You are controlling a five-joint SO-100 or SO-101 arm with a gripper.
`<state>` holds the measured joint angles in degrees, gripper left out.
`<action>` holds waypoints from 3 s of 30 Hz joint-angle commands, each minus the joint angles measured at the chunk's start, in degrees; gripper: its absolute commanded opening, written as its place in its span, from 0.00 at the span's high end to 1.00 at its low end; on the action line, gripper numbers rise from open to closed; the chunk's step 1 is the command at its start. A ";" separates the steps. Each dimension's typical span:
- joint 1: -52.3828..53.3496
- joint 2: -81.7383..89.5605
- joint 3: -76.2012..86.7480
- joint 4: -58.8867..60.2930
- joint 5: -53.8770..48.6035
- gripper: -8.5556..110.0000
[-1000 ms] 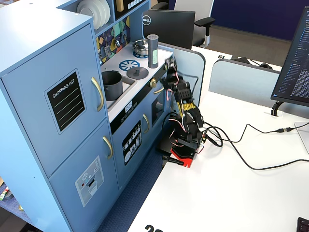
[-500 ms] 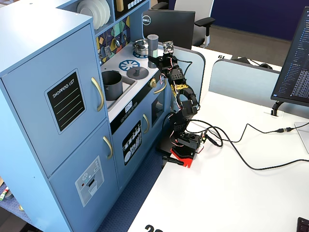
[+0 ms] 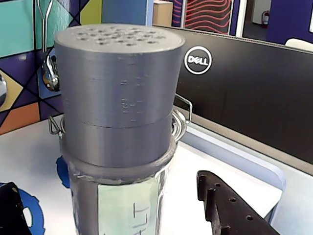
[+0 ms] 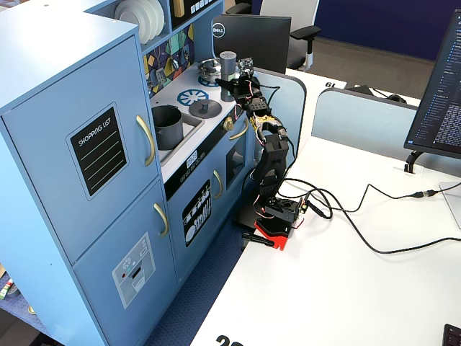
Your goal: Put salt in the gray recipient
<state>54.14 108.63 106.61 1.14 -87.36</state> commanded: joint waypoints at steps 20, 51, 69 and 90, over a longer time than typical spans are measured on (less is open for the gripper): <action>-3.43 -22.41 -27.60 -2.55 -0.88 0.69; -48.87 3.87 -43.51 47.20 87.36 0.93; -55.90 -2.02 -45.35 40.43 142.21 0.93; -53.96 -7.65 -51.15 54.76 147.39 0.93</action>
<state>-1.23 102.39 66.18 49.39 58.36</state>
